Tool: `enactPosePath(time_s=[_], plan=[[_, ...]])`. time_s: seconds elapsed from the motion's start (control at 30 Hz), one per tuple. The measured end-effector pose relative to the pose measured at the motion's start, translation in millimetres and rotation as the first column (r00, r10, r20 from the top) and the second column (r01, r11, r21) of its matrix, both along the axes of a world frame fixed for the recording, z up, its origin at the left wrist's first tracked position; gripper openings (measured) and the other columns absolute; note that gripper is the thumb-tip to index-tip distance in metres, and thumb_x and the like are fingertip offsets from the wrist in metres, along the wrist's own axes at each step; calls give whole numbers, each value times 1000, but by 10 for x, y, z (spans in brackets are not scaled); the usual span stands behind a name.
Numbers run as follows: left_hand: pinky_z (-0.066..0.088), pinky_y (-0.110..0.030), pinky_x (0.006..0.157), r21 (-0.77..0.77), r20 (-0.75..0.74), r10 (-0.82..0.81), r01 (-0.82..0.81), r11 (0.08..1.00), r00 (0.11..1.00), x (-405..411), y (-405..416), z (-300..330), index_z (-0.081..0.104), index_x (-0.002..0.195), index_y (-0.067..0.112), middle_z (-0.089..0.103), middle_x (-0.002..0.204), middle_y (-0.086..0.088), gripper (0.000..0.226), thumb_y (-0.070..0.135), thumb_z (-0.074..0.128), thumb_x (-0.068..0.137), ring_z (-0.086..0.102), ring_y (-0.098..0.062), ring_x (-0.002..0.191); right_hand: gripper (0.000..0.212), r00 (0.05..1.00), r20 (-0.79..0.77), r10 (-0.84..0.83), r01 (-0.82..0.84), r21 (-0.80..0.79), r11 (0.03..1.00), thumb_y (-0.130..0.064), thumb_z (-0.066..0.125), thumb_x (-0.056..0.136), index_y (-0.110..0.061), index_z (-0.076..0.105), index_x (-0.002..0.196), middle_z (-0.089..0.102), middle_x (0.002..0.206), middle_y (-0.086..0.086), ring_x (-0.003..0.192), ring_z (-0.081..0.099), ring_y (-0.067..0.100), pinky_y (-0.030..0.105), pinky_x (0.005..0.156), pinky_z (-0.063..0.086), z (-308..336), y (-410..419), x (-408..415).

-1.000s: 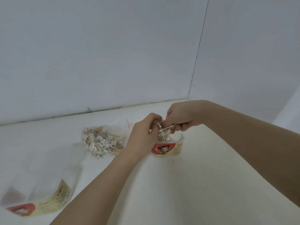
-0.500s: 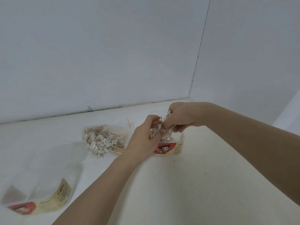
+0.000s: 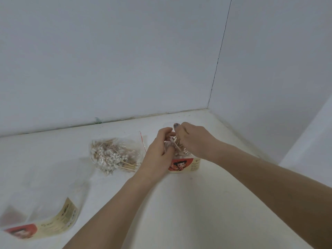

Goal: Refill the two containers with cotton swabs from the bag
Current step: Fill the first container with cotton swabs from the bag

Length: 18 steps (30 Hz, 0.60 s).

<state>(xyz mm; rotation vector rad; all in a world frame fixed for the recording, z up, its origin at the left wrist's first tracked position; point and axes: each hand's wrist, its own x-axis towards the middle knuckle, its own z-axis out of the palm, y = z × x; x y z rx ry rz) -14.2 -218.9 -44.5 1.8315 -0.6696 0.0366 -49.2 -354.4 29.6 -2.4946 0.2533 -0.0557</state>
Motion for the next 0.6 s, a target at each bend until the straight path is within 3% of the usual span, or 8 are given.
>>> enactPosePath(time_s=[0.1, 0.2, 0.37, 0.43, 0.5, 0.6], plan=[[48, -25, 96, -24, -19, 41, -41, 999, 999, 28, 23, -18, 45, 137, 21, 61, 127, 13, 42, 0, 42, 100, 59, 3, 108, 42, 994, -30, -109, 112, 120, 986, -51, 31, 104, -14, 47, 112, 64, 100, 9, 75, 61, 20, 32, 62, 43, 19, -97, 41], [49, -28, 97, -47, -11, 55, -55, 997, 998, 42, 14, -27, 48, 134, 19, 62, 123, 11, 40, 1, 45, 98, 60, -3, 110, 47, 991, -47, -122, 127, 140, 982, -50, 30, 104, -10, 53, 93, 71, 91, 15, 61, 64, 21, 34, 67, 50, -10, -154, 61], [48, -18, 90, -51, -42, 94, -96, 994, 995, 27, -7, 5, 52, 128, 20, 62, 119, 12, 27, 12, 47, 103, 58, 7, 108, 45, 993, 28, -113, 107, 169, 980, -38, 40, 105, -14, 41, 67, 50, 64, 0, 56, 55, 16, 28, 63, 51, -42, -179, 29], [50, -22, 86, -37, -47, 123, -124, 992, 991, 41, -29, 13, 57, 119, 20, 64, 110, 12, 19, 14, 46, 104, 60, 6, 101, 46, 990, 76, -118, 103, 175, 979, -36, 45, 104, -16, 39, 63, 45, 58, -4, 52, 48, 13, 21, 52, 42, -62, -202, 17], [54, -31, 87, -34, -54, 133, -135, 990, 990, 54, -44, 25, 60, 110, 18, 64, 106, 9, 17, 10, 48, 102, 62, 3, 98, 46, 986, 119, -113, 91, 177, 980, -37, 49, 102, -16, 41, 62, 45, 57, -5, 53, 45, 13, 23, 51, 35, -79, -202, 9], [55, -42, 89, -29, -19, 124, -124, 992, 992, 52, -59, 47, 63, 101, 19, 65, 104, 7, 19, 5, 51, 98, 65, -8, 101, 41, 979, 173, -111, 68, 235, 970, -42, 54, 99, -16, 53, 67, 49, 56, -8, 51, 48, 6, 18, 52, 36, -112, -187, 2]])
